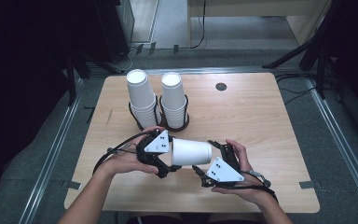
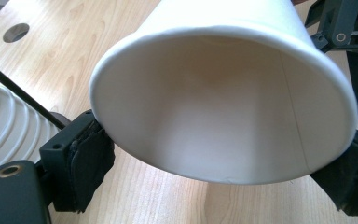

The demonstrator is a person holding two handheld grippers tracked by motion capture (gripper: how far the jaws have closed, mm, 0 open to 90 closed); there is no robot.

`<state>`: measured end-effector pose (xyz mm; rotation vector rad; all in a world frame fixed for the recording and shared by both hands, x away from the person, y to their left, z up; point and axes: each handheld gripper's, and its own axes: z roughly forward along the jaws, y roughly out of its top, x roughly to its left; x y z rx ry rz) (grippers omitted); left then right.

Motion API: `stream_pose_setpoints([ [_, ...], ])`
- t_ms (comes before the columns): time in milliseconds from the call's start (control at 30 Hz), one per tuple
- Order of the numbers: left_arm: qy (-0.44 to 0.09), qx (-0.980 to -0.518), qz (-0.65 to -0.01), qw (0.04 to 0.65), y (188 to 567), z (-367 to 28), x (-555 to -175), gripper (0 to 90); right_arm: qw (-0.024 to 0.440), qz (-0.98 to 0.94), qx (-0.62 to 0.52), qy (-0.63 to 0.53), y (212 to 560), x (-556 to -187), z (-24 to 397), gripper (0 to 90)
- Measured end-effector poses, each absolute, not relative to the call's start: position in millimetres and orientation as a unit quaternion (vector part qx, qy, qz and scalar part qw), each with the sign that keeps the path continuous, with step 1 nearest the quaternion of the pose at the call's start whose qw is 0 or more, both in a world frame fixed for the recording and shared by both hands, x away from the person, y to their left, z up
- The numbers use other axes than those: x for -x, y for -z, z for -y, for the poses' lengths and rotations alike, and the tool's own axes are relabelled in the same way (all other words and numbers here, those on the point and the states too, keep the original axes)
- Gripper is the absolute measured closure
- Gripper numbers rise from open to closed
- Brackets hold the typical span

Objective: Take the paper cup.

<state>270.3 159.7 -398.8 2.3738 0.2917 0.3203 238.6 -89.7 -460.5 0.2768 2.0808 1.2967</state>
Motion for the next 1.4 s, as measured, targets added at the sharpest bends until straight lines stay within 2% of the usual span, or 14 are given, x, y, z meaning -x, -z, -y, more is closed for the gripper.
stream_pose_setpoints([
  [433,-0.1,-0.931,-0.095,0.338,401.8,-156.1,-271.8,8.8,0.326,-0.811,-0.075,-0.48,465.0,-235.1,85.9,12.1],
  [667,-0.089,-0.934,-0.09,0.334,402.3,-155.7,-273.1,8.5,0.314,-0.82,-0.059,-0.475,468.2,-235.8,87.5,18.5],
  [933,-0.065,-0.93,-0.089,0.351,399.7,-160.0,-274.9,7.1,0.305,-0.827,-0.041,-0.471,469.3,-234.3,91.9,25.0],
  [1167,-0.06,-0.927,-0.097,0.357,401.1,-160.0,-275.0,5.4,0.309,-0.827,-0.034,-0.468,469.8,-232.3,94.7,26.2],
  [1400,-0.068,-0.909,-0.132,0.389,394.6,-169.3,-278.4,5.0,0.312,-0.825,-0.05,-0.468,469.0,-234.5,100.4,26.5],
])
